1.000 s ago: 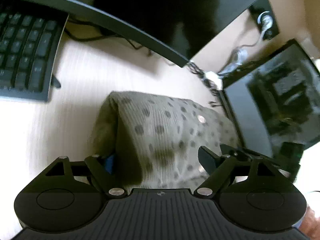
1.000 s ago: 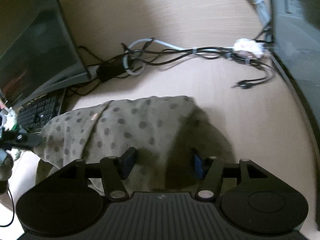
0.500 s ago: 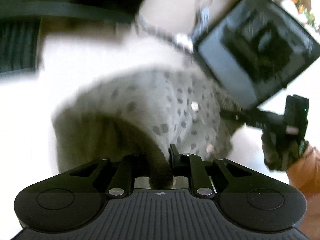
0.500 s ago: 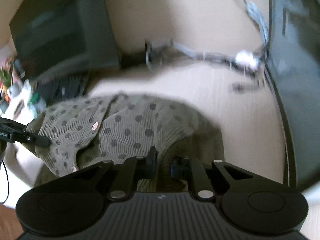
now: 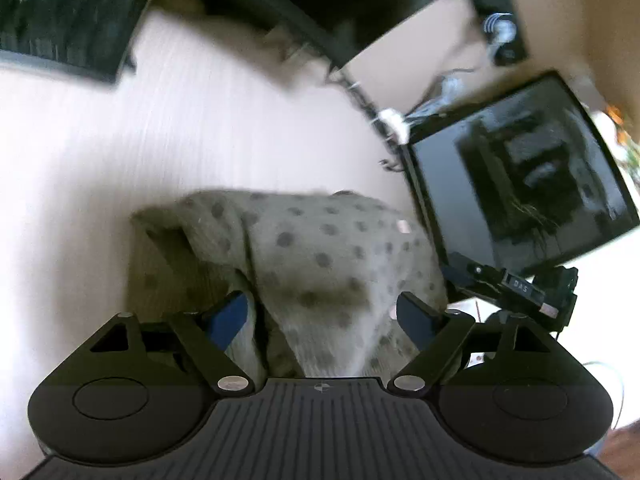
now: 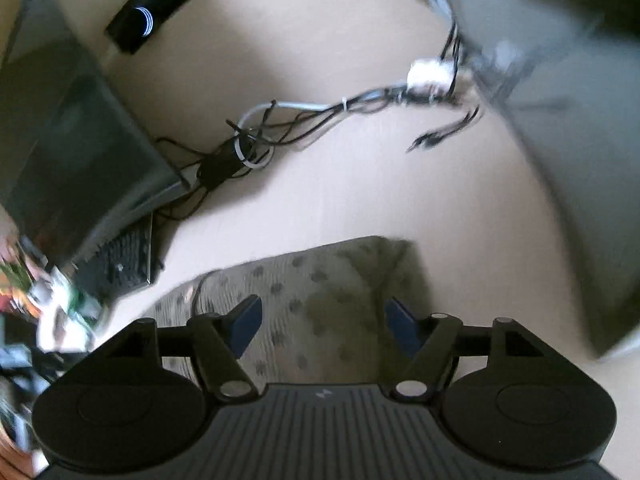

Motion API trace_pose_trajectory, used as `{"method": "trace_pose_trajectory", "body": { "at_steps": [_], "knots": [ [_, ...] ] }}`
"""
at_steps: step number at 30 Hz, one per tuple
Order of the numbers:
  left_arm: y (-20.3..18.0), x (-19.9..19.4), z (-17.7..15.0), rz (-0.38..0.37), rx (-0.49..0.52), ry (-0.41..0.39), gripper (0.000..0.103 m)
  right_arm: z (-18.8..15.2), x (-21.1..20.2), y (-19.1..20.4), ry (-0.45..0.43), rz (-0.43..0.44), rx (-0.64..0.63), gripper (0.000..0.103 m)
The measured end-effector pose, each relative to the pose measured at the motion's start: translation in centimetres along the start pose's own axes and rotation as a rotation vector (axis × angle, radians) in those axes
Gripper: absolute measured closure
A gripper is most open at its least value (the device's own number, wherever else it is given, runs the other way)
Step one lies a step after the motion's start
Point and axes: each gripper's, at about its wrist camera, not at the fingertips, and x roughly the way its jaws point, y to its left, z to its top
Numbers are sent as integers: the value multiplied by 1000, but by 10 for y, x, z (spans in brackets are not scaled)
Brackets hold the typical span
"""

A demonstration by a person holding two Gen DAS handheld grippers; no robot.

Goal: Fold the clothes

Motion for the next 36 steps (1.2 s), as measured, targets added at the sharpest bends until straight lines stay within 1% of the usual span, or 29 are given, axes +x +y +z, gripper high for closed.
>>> {"method": "trace_pose_trajectory", "body": {
  "at_steps": [1,3,4,6,7,8,10,13,14,15,16,17,19,21,22,24,25,27,28,31,35,36],
  "knots": [
    [6,13,4,0,-23,21,15,4,12,-2,13,18,31,33],
    [8,31,20,38,6,18,15,11,40,-5,58,29,62,31],
    [8,39,28,57,22,15,16,16,46,0,35,39,49,31],
    [3,39,52,98,70,-39,18,30,51,15,-45,55,4,33],
    [-2,32,61,121,97,-83,18,35,50,22,-84,35,-36,33],
    [-8,24,70,147,125,-127,17,39,48,29,-123,2,-85,36],
    [-19,12,79,253,207,-207,16,47,43,42,-200,-64,-184,38],
    [-25,-6,72,348,262,-251,16,39,40,59,-231,-243,-356,37],
    [-27,-11,69,375,281,-265,15,34,36,62,-244,-267,-385,36],
    [-31,-11,65,358,305,-267,14,28,32,66,-259,-282,-409,35],
    [-35,-11,61,340,330,-268,11,25,31,71,-275,-282,-427,35],
    [-41,-5,59,312,364,-269,10,23,30,76,-292,-276,-443,35],
    [-50,13,60,269,402,-255,9,21,33,91,-321,-257,-466,35],
    [-49,38,66,239,394,-233,8,25,49,98,-300,-208,-452,35],
    [-48,51,68,228,388,-221,7,26,61,100,-264,-182,-440,34],
    [-30,72,67,279,333,-172,8,20,94,93,-140,-175,-419,34],
    [-21,81,65,302,311,-150,8,13,105,87,-96,-175,-402,34],
    [-18,76,50,309,358,-169,7,-7,102,84,-137,-173,-439,33],
    [-16,72,43,321,375,-157,7,-12,98,82,-134,-159,-450,33],
    [-13,62,29,322,354,-121,7,-23,85,73,-118,-113,-464,33],
    [-18,57,19,352,303,-98,7,-33,76,73,-118,-120,-503,33],
    [-19,56,15,364,309,-101,7,-34,74,72,-120,-123,-506,33]
  ]
}}
